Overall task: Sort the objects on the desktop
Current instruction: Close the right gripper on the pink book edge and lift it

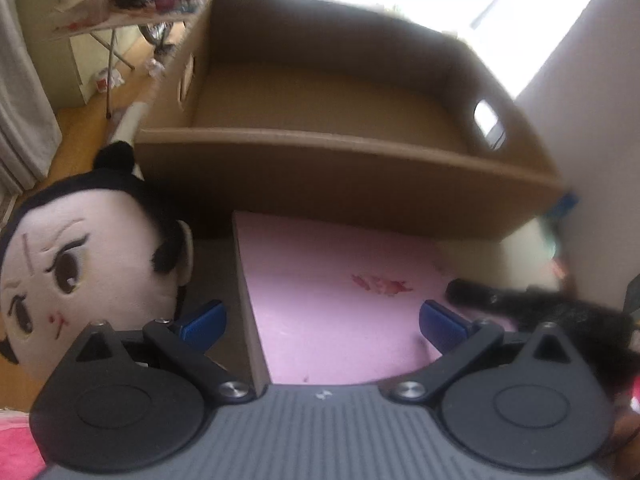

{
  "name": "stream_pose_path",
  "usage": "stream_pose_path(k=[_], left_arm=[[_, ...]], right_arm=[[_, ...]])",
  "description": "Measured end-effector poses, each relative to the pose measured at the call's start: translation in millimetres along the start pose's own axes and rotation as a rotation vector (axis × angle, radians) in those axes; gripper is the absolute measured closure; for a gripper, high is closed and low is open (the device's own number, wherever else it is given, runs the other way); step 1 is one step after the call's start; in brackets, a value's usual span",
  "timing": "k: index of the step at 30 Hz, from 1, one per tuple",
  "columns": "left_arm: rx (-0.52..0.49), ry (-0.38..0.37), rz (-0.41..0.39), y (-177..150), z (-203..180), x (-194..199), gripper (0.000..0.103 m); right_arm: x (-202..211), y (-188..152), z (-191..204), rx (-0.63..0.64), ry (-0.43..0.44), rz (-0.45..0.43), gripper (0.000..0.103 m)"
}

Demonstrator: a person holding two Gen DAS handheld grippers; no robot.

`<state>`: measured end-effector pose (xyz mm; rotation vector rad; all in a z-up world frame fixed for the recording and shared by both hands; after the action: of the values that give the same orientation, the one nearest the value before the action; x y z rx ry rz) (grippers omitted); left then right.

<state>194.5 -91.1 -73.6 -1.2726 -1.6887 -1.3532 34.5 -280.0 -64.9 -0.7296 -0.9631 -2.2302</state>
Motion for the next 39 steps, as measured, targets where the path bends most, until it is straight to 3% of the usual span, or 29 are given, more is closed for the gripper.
stream_pose_path(k=[5, 12, 21, 26, 28, 34, 39], left_arm=[[0.040, 0.027, 0.092, 0.6, 2.2, -24.9, 0.000], [-0.027, 0.057, 0.051, -9.6, -12.2, -16.0, 0.000], [-0.052, 0.005, 0.008, -48.2, -13.0, 26.3, 0.000], [-0.087, 0.012, 0.028, -81.3, -12.2, 22.1, 0.000], [-0.068, 0.023, 0.050, -74.5, -9.7, 3.5, 0.002], [-0.059, 0.027, -0.025, -71.7, -6.6, 17.6, 0.002], [-0.090, 0.047, -0.029, -72.9, -12.2, 10.8, 0.001]], right_arm=[[-7.2, 1.2, 0.3, -0.013, 0.038, 0.030, 0.050], [5.1, 4.3, 9.4, 0.063, 0.047, 0.009, 0.061], [44.4, 0.1, 25.4, 0.186, 0.029, -0.044, 0.062], [63.5, -19.3, 28.8, 0.308, -0.002, -0.055, 0.062], [62.2, -27.6, 26.9, 0.344, -0.025, -0.036, 0.062], [62.3, -34.8, 25.6, 0.388, -0.036, -0.047, 0.062], [61.4, -34.7, 24.7, 0.386, -0.035, -0.043, 0.062]])
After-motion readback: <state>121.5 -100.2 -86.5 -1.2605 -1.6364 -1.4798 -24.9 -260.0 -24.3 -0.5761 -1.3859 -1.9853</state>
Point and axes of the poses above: each gripper's, at about its wrist camera, not at the fingertips, and x roughly against the way its jaws point, z to its left, y to its top, the point moved 4 cm from there along -x, roughly the way its jaws point, and after that the axes turned 10 degrees about x, right-handed, at the moved point
